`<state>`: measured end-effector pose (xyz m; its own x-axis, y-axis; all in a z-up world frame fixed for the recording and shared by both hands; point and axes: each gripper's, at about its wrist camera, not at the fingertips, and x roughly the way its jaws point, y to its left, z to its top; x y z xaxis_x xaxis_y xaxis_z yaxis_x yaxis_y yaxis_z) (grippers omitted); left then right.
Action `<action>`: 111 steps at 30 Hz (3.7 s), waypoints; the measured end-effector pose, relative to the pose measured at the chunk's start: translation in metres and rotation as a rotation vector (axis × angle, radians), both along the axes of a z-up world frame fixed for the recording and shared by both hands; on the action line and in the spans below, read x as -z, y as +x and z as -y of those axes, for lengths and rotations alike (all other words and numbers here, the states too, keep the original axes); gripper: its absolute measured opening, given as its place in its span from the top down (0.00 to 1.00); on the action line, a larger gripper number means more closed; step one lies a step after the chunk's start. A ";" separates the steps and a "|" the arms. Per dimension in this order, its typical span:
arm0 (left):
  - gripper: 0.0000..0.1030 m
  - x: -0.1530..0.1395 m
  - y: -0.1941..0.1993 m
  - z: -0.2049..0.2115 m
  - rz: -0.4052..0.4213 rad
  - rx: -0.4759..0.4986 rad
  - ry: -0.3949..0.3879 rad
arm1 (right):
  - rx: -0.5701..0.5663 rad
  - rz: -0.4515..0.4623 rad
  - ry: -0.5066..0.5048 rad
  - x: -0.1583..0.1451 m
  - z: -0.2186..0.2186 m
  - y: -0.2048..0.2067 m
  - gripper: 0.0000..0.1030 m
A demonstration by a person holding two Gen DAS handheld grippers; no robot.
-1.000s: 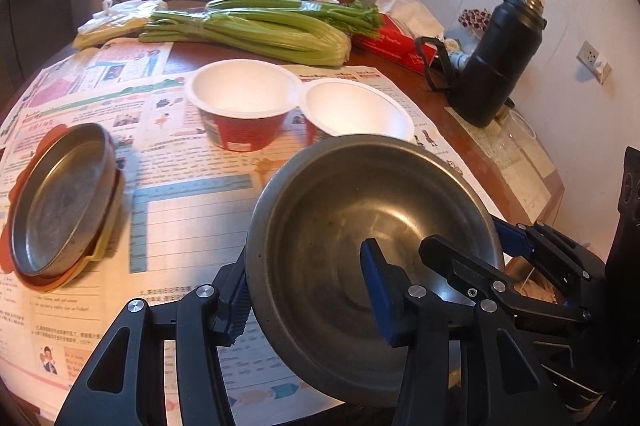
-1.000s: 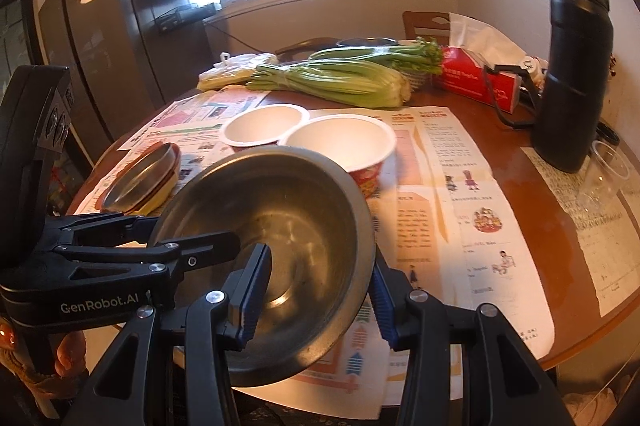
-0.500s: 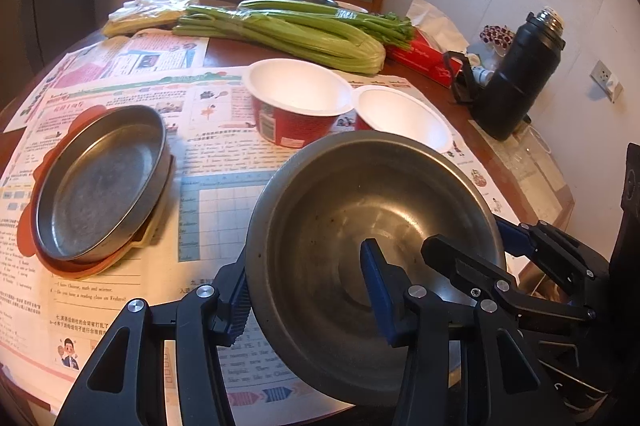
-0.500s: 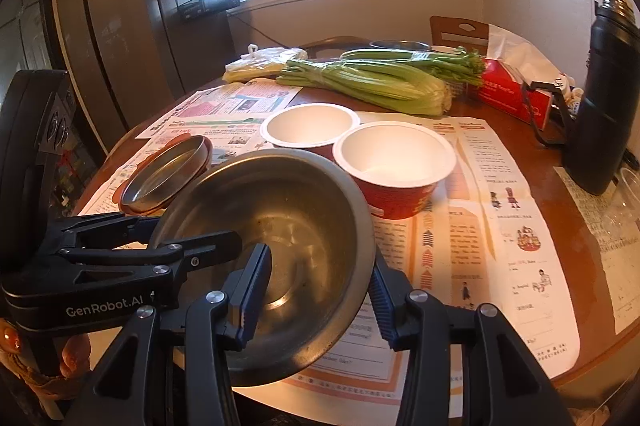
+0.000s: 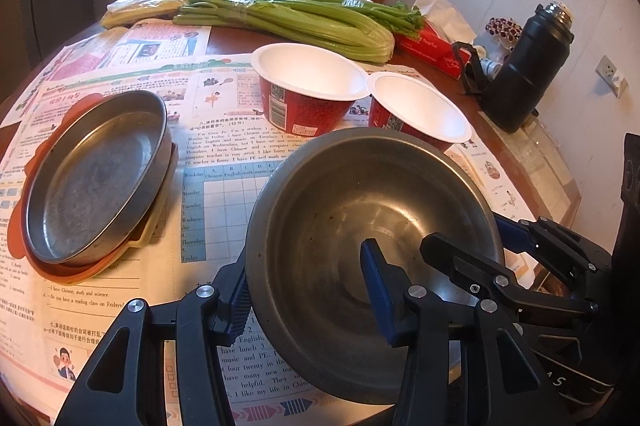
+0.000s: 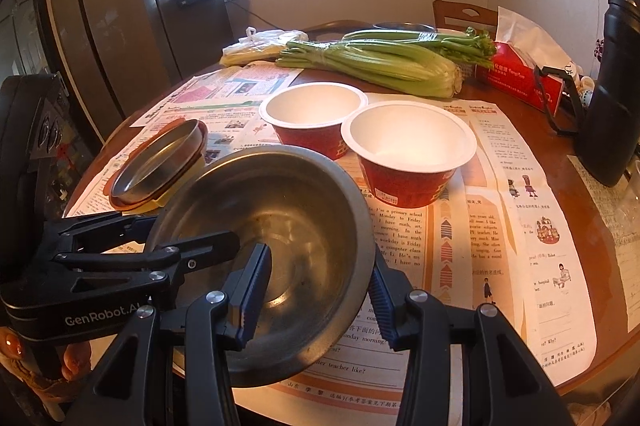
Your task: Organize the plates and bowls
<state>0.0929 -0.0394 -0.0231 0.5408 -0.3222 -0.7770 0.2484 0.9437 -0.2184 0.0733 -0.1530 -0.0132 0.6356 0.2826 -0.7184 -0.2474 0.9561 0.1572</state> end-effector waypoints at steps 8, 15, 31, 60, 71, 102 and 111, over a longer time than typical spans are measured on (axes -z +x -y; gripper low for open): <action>0.51 0.005 0.002 0.003 -0.003 0.003 0.025 | 0.001 -0.022 -0.008 0.007 -0.002 0.003 0.54; 0.51 0.008 0.004 0.006 -0.007 0.007 0.043 | 0.003 -0.031 -0.009 0.010 0.000 0.005 0.54; 0.51 0.010 0.007 0.012 0.003 0.008 0.074 | 0.005 -0.041 0.000 0.014 0.003 0.007 0.54; 0.49 0.013 0.008 0.013 0.001 -0.008 0.083 | 0.010 -0.055 0.043 0.015 0.010 0.006 0.54; 0.49 0.002 0.002 0.006 0.028 -0.029 0.072 | 0.029 -0.046 0.058 0.012 0.016 0.004 0.54; 0.48 -0.048 -0.001 0.038 0.119 0.054 0.048 | 0.118 0.055 0.094 -0.021 0.054 -0.004 0.54; 0.48 -0.050 0.016 0.065 0.097 0.094 0.057 | 0.180 0.067 0.091 -0.022 0.082 -0.002 0.54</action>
